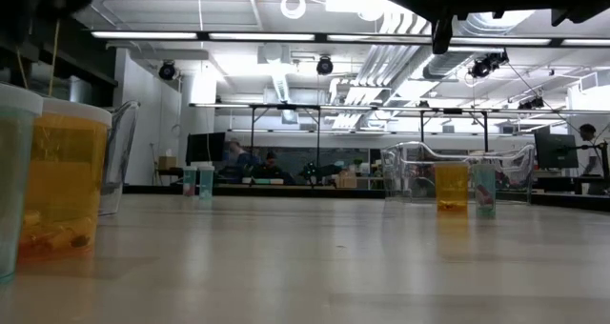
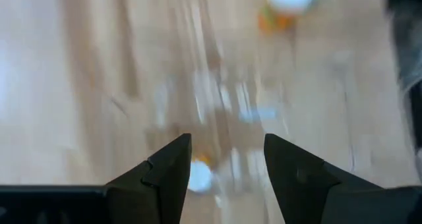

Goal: Pick and place medicine bottles into bin by pill shape (circle, oval)
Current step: Put the green tablet bottle into the bottom transparent bin

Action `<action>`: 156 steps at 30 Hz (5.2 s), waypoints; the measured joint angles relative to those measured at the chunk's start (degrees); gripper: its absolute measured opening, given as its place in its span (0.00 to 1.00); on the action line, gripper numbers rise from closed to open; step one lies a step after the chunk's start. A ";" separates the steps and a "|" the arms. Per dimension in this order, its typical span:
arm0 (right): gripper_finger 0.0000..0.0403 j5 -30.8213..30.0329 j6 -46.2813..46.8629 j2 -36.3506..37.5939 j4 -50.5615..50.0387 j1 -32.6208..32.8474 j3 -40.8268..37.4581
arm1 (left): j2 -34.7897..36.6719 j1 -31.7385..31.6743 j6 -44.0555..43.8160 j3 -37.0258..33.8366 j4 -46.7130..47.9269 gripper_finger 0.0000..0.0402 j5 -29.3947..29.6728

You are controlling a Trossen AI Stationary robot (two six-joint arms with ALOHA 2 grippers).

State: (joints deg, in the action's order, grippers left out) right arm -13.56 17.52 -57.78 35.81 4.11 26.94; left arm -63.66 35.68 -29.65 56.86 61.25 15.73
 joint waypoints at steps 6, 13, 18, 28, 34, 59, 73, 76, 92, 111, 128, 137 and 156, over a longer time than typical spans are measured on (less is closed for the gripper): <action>0.00 0.00 0.03 -0.02 0.40 0.00 0.00 | 5.47 -9.28 7.23 9.27 -0.35 0.45 15.65; 0.00 0.01 0.42 -0.02 1.18 0.01 0.00 | 12.31 -28.16 16.10 6.77 -21.74 0.45 16.75; 0.00 0.01 0.42 0.00 2.09 0.01 0.00 | 17.85 -34.03 20.23 -4.97 -44.59 0.45 13.18; 0.00 0.28 0.42 0.00 2.89 0.01 -0.02 | 21.29 -33.55 10.50 -27.22 -70.91 0.45 5.81; 0.00 0.31 0.44 0.00 3.57 0.04 -0.02 | 21.51 -33.47 16.25 -27.36 -71.71 0.45 5.77; 0.00 2.03 -7.38 0.02 -1.65 -0.35 6.50 | 15.81 -43.20 17.90 -18.33 -57.50 0.45 9.77; 0.00 1.66 -4.34 0.01 -13.12 -3.00 8.83 | -17.31 -71.31 11.20 7.19 -17.81 0.45 0.95; 0.00 1.68 -2.88 0.02 -14.31 -2.98 8.83 | -23.74 -73.00 9.44 8.22 -16.32 0.45 1.01; 0.00 1.70 0.52 0.01 -14.91 -2.96 8.79 | -34.62 -74.03 4.29 8.51 -17.85 0.45 3.33; 0.00 1.70 1.97 0.00 -14.99 -2.96 8.76 | -34.49 -76.74 2.64 8.53 -18.64 0.45 2.13; 0.00 1.70 1.66 0.00 -15.02 -2.94 8.76 | -34.49 -77.66 2.82 8.51 -17.50 0.45 -1.79; 0.00 1.71 1.93 0.01 -15.03 -2.94 8.76 | -34.49 -77.64 2.82 8.51 -17.30 0.45 -3.32; 0.00 1.73 1.95 0.00 -15.04 -2.94 8.76 | -38.12 -77.16 1.78 8.44 -18.92 0.45 -2.13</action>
State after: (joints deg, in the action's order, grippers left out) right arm -11.84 19.47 -57.78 20.78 1.17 35.70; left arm -101.78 -41.47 -27.87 65.30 42.32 13.60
